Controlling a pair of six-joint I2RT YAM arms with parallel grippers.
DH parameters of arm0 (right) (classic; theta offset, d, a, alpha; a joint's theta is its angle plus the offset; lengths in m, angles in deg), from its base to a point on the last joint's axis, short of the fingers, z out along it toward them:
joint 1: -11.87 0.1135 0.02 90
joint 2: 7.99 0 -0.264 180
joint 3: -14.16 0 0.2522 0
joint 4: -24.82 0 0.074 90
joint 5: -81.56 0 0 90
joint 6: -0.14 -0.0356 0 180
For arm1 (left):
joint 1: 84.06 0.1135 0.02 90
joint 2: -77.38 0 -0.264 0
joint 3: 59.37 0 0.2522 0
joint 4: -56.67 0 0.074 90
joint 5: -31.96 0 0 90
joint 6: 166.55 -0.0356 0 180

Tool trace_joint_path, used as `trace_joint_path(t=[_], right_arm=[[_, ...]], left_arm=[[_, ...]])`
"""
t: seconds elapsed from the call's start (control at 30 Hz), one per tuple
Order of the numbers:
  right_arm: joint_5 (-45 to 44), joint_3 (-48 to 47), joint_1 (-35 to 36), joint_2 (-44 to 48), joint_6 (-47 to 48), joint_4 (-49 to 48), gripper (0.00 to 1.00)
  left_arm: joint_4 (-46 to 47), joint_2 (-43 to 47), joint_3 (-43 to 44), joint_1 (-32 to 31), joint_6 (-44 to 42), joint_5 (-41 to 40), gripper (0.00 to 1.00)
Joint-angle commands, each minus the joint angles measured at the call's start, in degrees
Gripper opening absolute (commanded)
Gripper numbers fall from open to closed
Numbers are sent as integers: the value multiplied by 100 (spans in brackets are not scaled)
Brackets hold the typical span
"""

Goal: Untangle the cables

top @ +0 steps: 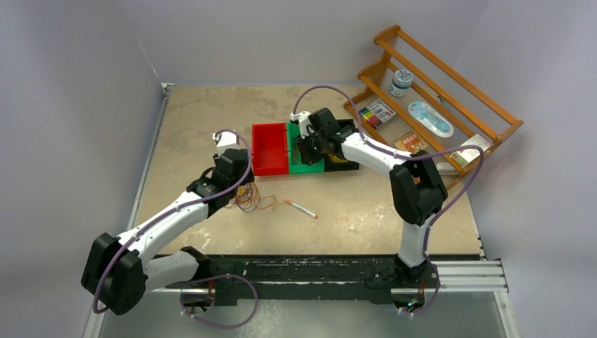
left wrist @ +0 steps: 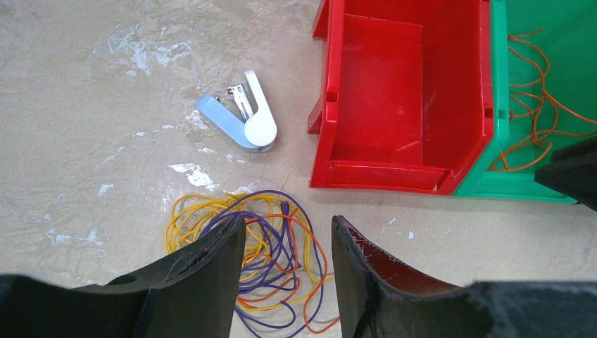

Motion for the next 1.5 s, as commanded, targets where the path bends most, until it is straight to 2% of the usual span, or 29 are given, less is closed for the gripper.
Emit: trace_joint_path(t=[0.0, 0.5, 0.9, 1.27, 1.47], right_arm=[[-66, -396, -17, -216, -120, -123, 28], [-377, -716, -60, -797, -275, -356, 22], [-255, -874, -83, -1077, -291, -458, 19], [-88, -496, -93, -36, -261, -389, 43], [-130, -131, -110, 517, -240, -449, 49]], left_arm=[[155, 80, 150, 39, -60, -109, 48], [175, 20, 109, 73, -76, -126, 48], [95, 185, 60, 91, 13, -170, 48], [-374, 439, 162, 127, 207, -556, 54], [-569, 455, 140, 127, 308, -541, 56]])
